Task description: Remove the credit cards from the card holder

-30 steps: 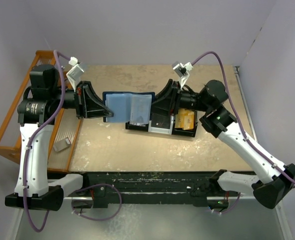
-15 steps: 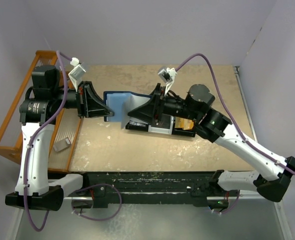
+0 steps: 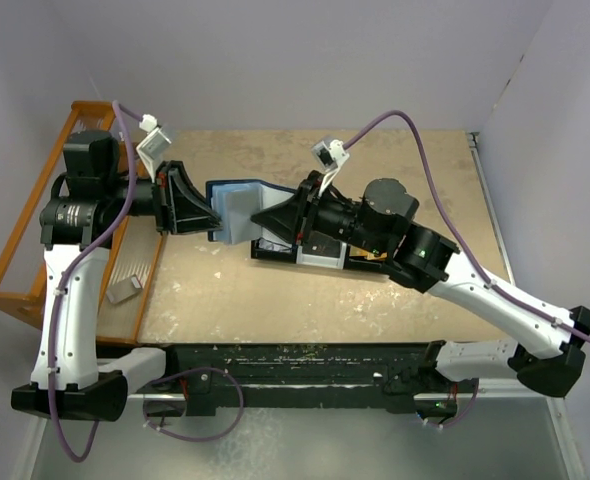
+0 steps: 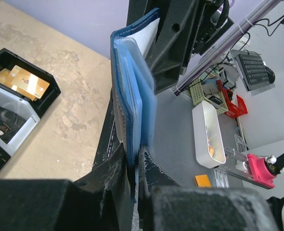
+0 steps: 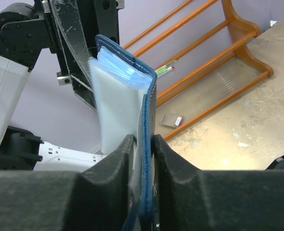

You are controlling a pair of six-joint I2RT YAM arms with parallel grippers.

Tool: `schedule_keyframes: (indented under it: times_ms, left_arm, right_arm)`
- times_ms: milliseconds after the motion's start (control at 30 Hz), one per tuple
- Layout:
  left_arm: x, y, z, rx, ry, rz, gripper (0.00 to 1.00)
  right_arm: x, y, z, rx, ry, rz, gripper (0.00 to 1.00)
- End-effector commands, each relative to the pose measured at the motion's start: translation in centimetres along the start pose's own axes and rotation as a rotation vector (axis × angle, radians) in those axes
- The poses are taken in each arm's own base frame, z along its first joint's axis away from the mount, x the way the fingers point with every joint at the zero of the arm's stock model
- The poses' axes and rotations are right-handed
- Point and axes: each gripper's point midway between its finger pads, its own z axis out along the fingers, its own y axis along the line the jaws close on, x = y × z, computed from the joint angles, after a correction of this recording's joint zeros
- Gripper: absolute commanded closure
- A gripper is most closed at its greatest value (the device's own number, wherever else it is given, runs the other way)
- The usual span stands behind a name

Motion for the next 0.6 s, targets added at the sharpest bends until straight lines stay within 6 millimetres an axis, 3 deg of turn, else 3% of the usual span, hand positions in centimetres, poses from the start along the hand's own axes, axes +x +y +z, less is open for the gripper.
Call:
schedule_keyframes:
  times_ms: [0,100,167,333,433,567]
  left_arm:
    - [0.4,-3.4,-0.2,0.135,0.013,0.046,0.82]
    - [0.5,-4.1,-0.3,0.166,0.016,0.05,0.71]
    - [0.6,-4.6,-0.3,0.176,0.017,0.068,0.6]
    - [1.0,-5.4,-0.5,0.201,0.03,0.084,0.48]
    - [1.1,-5.4,-0.5,0.193,0.034,0.094,0.5]
    - [0.9,-4.8,-0.5,0.181,0.033,0.082,0.71]
  right_arm:
    - [-2.1,0.1,-0.7,0.022,-0.087,-0.023,0.85]
    - [-2.4,0.3,-1.0,0.016,-0.098,-0.024,1.0]
    - [-2.6,0.4,-1.1,0.012,-0.104,-0.024,1.0]
    - [-2.9,1.0,-1.0,-0.01,-0.102,-0.024,1.0]
    - [-2.6,1.3,-0.8,-0.033,-0.093,-0.015,1.0]
    - [-2.4,2.2,-0.9,-0.084,-0.091,-0.012,1.0]
